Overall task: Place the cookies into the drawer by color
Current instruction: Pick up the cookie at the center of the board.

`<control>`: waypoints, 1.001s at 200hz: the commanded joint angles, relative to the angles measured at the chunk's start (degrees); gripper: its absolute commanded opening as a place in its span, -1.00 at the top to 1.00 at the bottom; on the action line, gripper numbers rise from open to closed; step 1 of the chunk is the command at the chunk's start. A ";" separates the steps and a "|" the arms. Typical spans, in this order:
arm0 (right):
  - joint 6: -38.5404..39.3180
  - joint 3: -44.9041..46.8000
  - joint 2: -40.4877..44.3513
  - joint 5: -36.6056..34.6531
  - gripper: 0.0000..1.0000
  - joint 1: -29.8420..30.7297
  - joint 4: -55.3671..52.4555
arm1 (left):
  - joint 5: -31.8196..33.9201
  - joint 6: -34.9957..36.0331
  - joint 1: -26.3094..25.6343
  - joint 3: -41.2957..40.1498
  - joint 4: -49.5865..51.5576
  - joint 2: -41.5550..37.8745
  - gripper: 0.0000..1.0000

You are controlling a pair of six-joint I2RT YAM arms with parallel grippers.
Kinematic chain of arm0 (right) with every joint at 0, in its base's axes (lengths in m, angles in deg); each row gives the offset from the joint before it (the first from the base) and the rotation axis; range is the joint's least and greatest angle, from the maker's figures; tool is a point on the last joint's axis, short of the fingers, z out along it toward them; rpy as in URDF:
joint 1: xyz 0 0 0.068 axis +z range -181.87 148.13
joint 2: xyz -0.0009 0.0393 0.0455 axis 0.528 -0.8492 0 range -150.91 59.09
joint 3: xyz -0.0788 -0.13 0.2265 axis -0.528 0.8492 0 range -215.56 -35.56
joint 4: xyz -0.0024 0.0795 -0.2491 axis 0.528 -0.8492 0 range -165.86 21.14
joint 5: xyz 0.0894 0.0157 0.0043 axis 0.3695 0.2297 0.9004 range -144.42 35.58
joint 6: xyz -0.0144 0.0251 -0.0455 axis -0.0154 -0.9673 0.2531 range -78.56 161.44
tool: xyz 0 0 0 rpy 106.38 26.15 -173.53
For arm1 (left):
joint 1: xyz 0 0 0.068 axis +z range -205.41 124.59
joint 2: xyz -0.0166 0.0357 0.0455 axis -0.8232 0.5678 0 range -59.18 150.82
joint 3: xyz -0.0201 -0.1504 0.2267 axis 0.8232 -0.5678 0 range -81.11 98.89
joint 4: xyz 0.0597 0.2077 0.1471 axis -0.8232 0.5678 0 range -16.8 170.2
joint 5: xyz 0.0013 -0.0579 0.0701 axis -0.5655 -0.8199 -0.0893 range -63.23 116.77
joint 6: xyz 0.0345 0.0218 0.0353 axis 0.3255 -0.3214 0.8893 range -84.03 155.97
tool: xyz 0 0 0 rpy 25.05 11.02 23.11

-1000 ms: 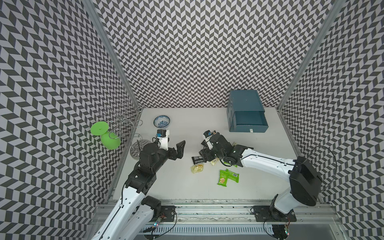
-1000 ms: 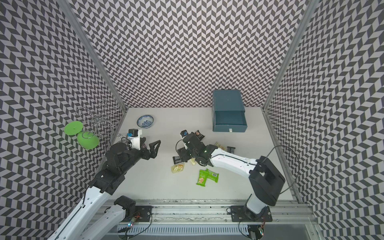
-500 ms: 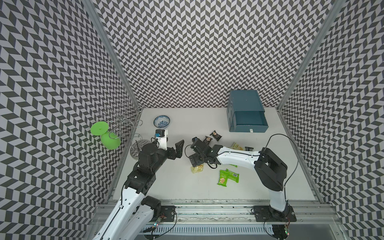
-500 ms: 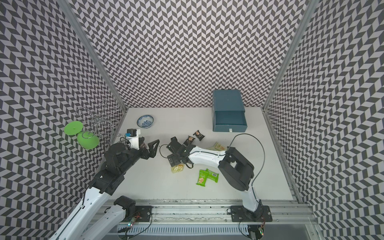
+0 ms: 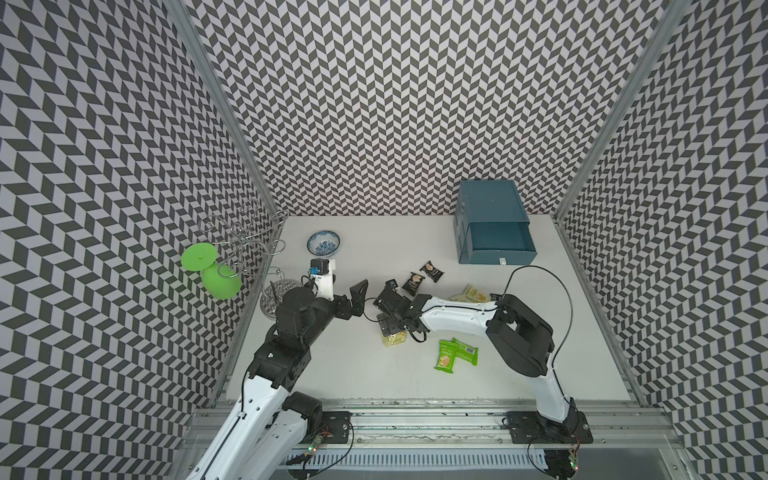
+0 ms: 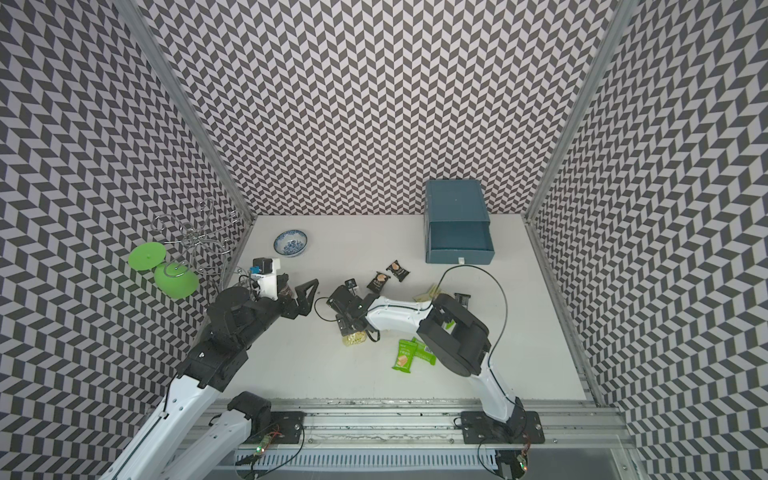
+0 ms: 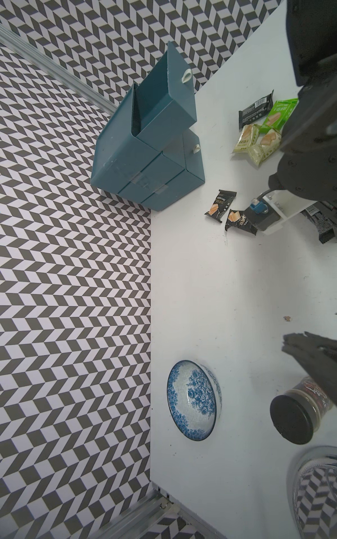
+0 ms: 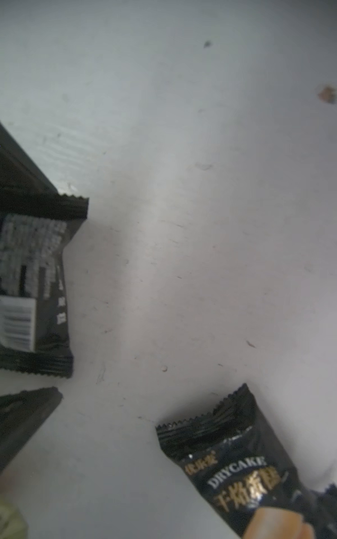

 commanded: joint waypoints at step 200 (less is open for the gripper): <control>-1.80 4.77 12.00 -0.85 -0.19 0.59 2.96 | -0.77 0.86 0.47 -0.58 -0.84 -1.45 -0.99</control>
